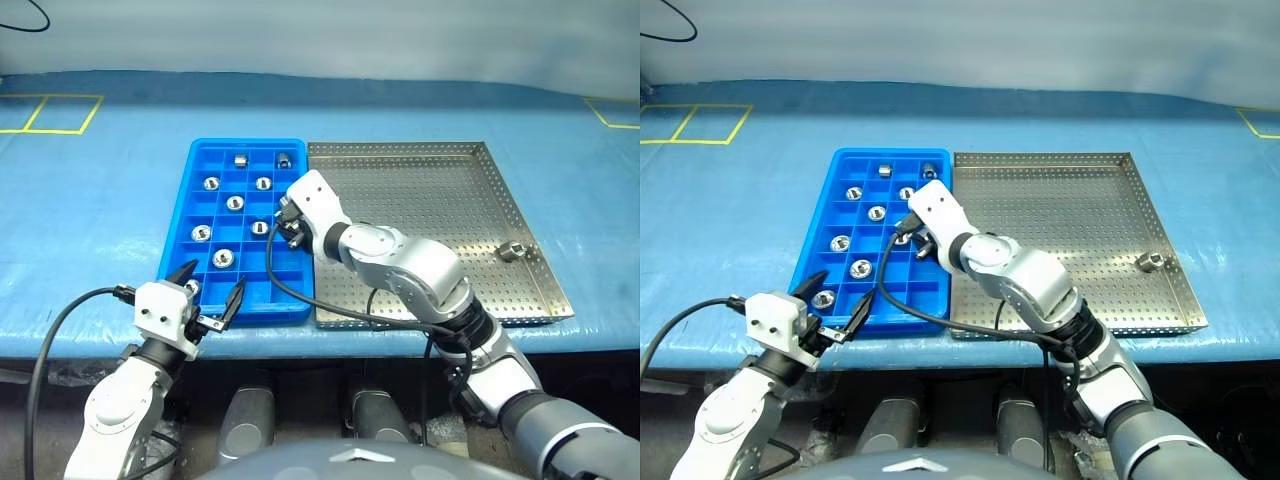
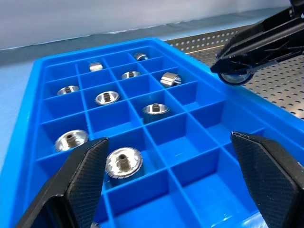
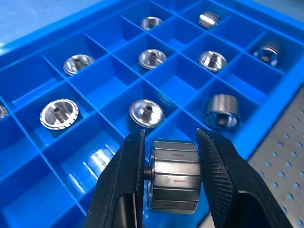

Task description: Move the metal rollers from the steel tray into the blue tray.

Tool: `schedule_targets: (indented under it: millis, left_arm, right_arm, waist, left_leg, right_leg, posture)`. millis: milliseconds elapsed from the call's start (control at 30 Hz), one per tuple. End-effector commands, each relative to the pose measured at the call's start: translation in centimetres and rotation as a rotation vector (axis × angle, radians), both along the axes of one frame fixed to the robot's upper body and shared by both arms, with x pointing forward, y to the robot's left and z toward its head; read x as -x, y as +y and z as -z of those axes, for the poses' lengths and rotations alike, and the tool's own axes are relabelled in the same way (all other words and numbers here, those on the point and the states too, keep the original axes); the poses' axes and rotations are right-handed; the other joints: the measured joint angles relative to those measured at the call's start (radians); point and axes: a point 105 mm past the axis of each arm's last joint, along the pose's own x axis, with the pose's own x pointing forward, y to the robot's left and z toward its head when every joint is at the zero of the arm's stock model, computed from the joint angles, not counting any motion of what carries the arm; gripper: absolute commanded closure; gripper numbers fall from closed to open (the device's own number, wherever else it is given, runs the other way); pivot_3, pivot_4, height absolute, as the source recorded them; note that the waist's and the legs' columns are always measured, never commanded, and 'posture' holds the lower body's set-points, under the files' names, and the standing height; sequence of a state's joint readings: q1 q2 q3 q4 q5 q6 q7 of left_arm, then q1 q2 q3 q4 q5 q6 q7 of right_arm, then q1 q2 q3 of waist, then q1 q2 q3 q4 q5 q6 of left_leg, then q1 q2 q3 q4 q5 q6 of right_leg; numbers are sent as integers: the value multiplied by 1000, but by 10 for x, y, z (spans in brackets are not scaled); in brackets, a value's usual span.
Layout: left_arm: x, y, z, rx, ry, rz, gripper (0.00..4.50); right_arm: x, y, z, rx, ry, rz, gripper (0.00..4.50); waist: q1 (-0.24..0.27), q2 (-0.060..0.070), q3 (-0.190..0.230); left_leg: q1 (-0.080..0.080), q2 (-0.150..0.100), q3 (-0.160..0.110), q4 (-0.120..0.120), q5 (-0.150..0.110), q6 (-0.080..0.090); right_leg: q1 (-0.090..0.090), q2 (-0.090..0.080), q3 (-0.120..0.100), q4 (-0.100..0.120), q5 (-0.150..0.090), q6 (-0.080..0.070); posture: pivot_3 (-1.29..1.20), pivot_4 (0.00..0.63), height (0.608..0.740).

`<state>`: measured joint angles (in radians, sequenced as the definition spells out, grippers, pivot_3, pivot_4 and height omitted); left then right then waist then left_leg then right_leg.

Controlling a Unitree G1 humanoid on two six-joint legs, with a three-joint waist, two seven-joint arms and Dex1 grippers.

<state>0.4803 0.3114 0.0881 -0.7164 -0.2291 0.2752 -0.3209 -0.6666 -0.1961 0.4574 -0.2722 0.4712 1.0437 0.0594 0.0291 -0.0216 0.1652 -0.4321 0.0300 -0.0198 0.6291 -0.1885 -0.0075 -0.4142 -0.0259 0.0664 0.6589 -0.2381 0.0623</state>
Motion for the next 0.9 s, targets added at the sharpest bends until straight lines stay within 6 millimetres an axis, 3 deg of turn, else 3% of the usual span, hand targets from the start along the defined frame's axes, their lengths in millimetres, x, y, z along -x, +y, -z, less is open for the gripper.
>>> schedule_targets:
  millis: [33,233,467,500,667,767,900]
  left_arm:
    - [3,-6,-19,10,-72,19,0]
    - [2,-11,-19,18,-67,46,0]
    - [-2,-20,-19,33,-67,94,0]
    - [-3,-22,-19,35,-66,107,0]
    - [-10,-29,-19,40,-68,151,0]
    - [-16,-38,-20,44,-74,202,0]
    - [-23,-48,-21,59,-80,256,0]
  right_arm:
    - [2,10,-10,-23,-42,-53,3202]
    - [0,2,21,48,19,-50,3202]
    - [-1,-16,34,96,77,-11,3202]
    - [-1,-17,33,89,75,-7,2476]
    - [-2,-24,16,21,51,31,945]
    - [-11,-46,-1,-56,29,156,43]
    - [-33,-110,-9,-110,-9,504,43]
  waist:
    - [8,0,0]
    - [18,0,0]
    - [18,0,0]
    - [18,0,0]
    - [16,0,0]
    - [9,0,0]
    - [-1,0,0]
  left_leg:
    - [0,0,0,0,0,0]
    - [0,0,0,0,0,-1]
    - [0,0,0,-2,0,-1]
    - [0,0,0,-2,0,-1]
    - [-1,-1,0,-1,-1,-1]
    - [-1,-1,1,-1,-1,-1]
    - [-1,0,1,-1,-1,-1]
  right_leg:
    - [0,0,0,0,0,0]
    - [-1,-1,-1,0,0,-1]
    - [-1,-1,-2,0,-1,-2]
    - [-1,-1,-2,0,-1,-2]
    - [-1,-2,-2,0,-1,-2]
    - [-1,-2,-1,0,-1,-2]
    - [-1,-1,-2,0,-1,-2]
  posture:
    - [257,150,740]
    - [247,150,740]
    - [208,150,740]
    - [194,150,740]
    - [152,150,740]
    - [115,150,740]
    - [79,150,740]
